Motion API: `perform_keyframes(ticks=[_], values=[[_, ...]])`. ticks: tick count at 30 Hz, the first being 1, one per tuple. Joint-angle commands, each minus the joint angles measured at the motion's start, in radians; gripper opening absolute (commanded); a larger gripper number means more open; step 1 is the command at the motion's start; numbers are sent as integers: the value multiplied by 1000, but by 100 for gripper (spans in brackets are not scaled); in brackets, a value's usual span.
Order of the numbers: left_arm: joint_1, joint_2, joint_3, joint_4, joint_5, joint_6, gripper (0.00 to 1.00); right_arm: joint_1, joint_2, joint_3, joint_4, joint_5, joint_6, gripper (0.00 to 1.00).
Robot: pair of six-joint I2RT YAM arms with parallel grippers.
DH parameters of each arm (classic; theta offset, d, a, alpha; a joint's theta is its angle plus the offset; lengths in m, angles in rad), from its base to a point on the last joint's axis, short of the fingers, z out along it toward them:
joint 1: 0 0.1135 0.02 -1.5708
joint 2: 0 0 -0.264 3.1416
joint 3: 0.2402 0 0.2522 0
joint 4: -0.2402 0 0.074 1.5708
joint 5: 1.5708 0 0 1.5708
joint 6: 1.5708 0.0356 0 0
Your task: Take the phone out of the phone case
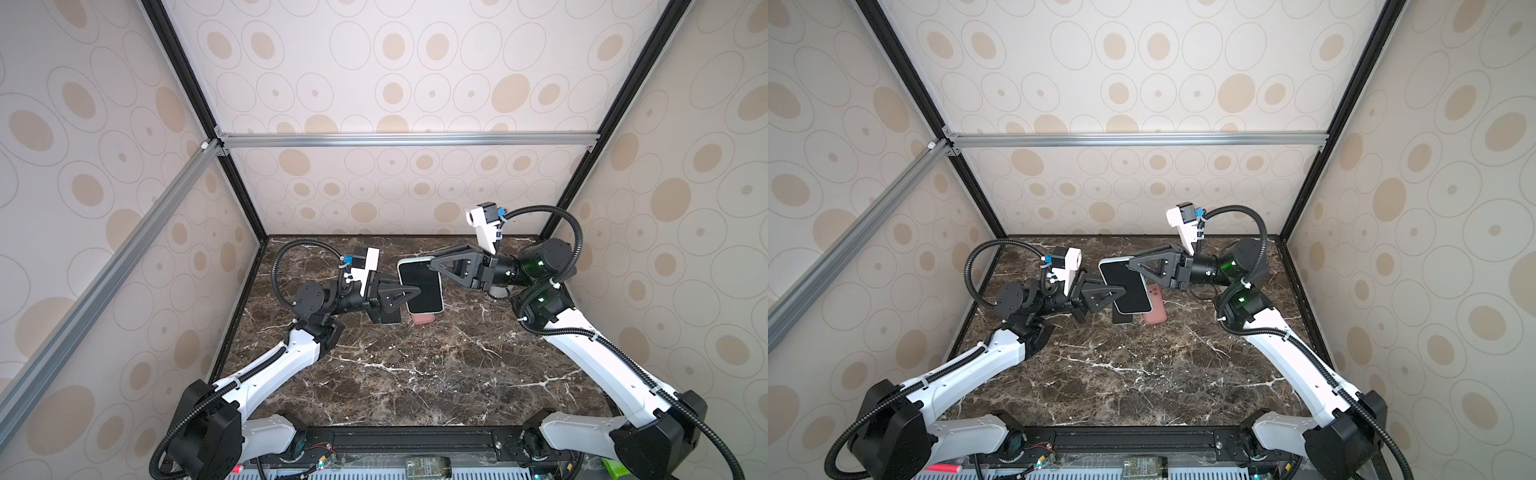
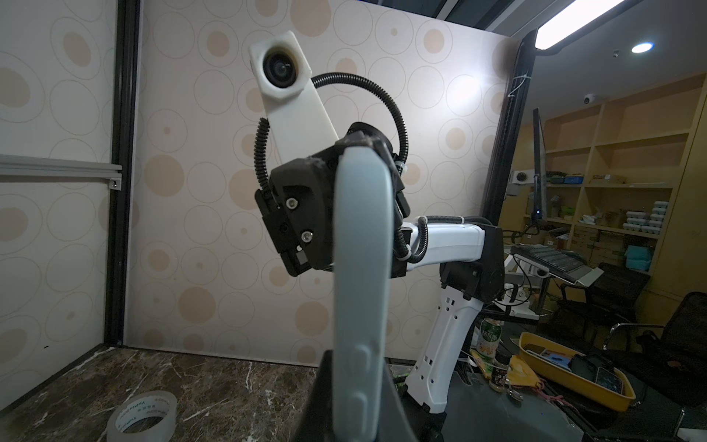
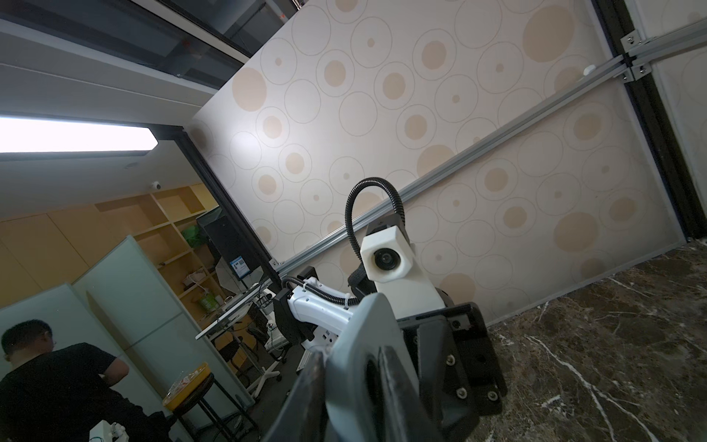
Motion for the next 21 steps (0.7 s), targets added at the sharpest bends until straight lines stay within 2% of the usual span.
perform_keyframes(ticks=[1,11,17,21], values=[[-2,-1,15,89,-6,-23,0,12,12,-11,113,1,94,22],[-1,-3,35,81,20,31,0,55,51,-22,179,38,238,14],[-2,5,107,-69,49,205,0,77,66,-59,249,62,341,10],[-2,26,183,-176,80,309,0,78,64,-81,258,64,366,8]])
